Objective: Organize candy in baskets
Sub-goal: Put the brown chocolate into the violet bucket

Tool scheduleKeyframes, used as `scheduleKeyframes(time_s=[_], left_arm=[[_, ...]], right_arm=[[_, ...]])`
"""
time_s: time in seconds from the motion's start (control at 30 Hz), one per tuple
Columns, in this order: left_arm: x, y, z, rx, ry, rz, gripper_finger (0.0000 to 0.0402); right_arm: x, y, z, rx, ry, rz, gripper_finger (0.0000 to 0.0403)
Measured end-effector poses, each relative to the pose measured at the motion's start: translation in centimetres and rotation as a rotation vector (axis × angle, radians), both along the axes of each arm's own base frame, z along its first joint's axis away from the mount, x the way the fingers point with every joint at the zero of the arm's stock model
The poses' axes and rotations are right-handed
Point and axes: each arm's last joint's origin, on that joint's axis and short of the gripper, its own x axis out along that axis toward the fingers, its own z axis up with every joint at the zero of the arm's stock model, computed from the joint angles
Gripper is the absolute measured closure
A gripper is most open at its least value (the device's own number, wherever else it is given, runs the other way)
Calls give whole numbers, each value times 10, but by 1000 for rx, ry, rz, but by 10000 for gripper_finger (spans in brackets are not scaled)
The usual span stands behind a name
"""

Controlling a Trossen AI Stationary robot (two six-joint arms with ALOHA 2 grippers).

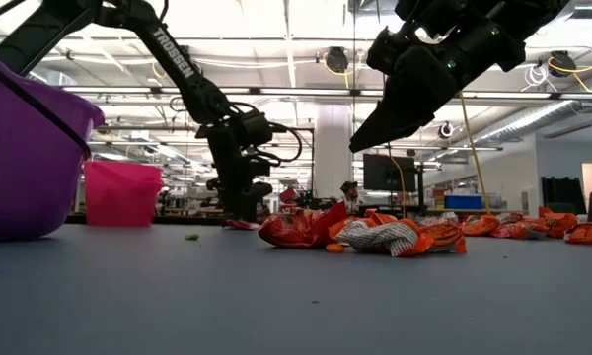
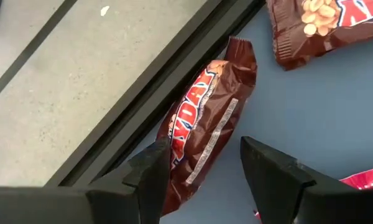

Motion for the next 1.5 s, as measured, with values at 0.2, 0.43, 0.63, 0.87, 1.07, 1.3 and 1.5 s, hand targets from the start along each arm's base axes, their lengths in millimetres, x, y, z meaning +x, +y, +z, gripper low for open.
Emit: scheduleKeyframes(time_s=[0.2,0.43,0.63,0.87,1.07,1.3,1.5], left_arm=[[0,0,0,4,6,-22,250],[1,0,1,7,4,-27,332],[5,-6,2,7,3,-41,344],[12,-29,24,9,8,-95,325],[13,-63,71,57,-27,-159,329],[6,-121,129,90,-88,-288,330],[-13,-176,166,75,-120,-396,330]], right_arm=[[0,0,0,-3,0,2,163],[0,0,0,-3,0,2,163],[0,0,0,-3,0,2,163],[0,0,0,-2,0,2,163],[0,0,0,-2,0,2,163],[0,0,0,1,0,-1,163],[0,0,0,1,-1,0,163]])
